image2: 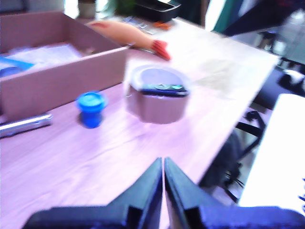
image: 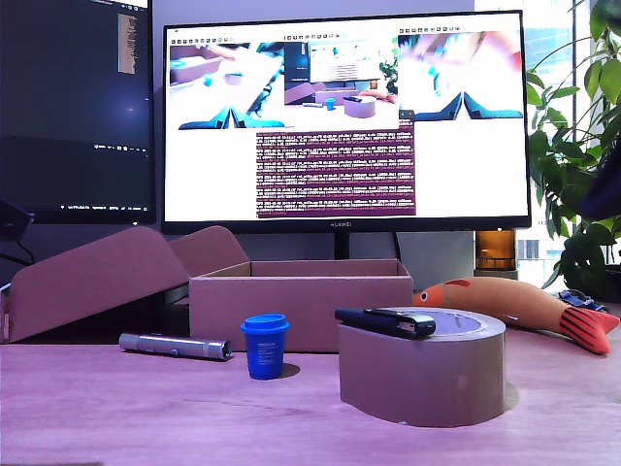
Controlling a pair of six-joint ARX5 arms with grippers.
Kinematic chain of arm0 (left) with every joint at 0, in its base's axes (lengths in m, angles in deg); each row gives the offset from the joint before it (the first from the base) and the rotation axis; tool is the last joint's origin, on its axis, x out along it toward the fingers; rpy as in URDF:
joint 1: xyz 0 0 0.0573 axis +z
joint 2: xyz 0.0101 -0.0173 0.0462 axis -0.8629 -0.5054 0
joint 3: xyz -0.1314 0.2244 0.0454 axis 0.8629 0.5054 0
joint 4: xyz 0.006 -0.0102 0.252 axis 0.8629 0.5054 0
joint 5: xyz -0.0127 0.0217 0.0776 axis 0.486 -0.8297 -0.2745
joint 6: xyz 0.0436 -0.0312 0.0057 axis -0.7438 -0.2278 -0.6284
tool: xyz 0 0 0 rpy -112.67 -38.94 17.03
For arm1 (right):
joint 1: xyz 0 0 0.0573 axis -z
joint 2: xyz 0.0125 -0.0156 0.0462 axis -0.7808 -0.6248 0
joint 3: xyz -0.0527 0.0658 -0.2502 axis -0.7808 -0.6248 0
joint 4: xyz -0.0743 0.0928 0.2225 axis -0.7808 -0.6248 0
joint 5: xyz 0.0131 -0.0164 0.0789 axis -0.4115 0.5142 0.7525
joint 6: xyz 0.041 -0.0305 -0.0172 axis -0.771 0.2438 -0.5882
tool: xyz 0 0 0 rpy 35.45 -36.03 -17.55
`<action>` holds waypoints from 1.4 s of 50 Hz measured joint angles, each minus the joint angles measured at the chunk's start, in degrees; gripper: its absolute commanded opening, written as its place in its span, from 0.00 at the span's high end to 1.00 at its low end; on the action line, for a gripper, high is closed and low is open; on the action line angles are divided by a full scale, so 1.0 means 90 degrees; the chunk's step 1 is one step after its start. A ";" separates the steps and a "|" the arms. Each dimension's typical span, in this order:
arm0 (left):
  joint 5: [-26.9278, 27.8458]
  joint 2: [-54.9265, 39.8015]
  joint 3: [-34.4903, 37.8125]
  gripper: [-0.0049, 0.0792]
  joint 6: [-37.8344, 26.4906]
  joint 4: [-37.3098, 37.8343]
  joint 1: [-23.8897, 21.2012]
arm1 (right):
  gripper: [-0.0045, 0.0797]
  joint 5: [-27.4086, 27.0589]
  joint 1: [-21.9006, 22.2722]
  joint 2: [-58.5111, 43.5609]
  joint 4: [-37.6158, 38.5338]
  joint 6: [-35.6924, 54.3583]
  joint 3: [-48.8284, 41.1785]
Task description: Pick up the tape roll and place it inside the cardboard box
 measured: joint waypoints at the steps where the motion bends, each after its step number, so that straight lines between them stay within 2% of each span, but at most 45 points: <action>1: -0.0005 0.0000 0.0000 0.96 -0.0017 0.0002 -0.0022 | 0.96 -0.0078 -0.0068 -0.0165 -0.0097 0.0000 0.0148; 9: -0.0117 0.0000 0.0000 0.96 -0.0044 0.0046 -0.0075 | 0.96 -0.0265 -0.0527 -0.1518 -0.1020 0.0000 0.1552; 13: -0.0177 0.0000 0.0000 0.96 -0.0044 0.0044 -0.0075 | 0.92 -0.0296 -0.0675 -0.2200 -0.1472 0.0163 0.2237; 15: -0.0194 0.0000 0.0000 0.96 -0.0046 0.0046 -0.0075 | 0.87 -0.0347 -0.0741 -0.2489 -0.1695 0.0172 0.2516; 20: -0.0238 0.0000 0.0000 0.96 -0.0046 0.0080 -0.0075 | 0.64 -0.0418 -0.0891 -0.3313 -0.2290 0.0333 0.3140; 24: -0.0282 0.0000 0.0000 0.96 -0.0070 0.0143 -0.0075 | 0.55 -0.0425 -0.0976 -0.3864 -0.2594 0.0362 0.3492; 41: -0.0321 0.0000 0.0000 0.96 -0.0165 0.0287 -0.0075 | 0.55 -0.0427 -0.1355 -0.4860 -0.2713 0.0923 0.4199; 70: -0.0321 0.0000 0.0000 0.96 -0.0168 0.0376 -0.0075 | 0.55 -0.0430 -0.1649 -0.5627 -0.2433 0.1180 0.4226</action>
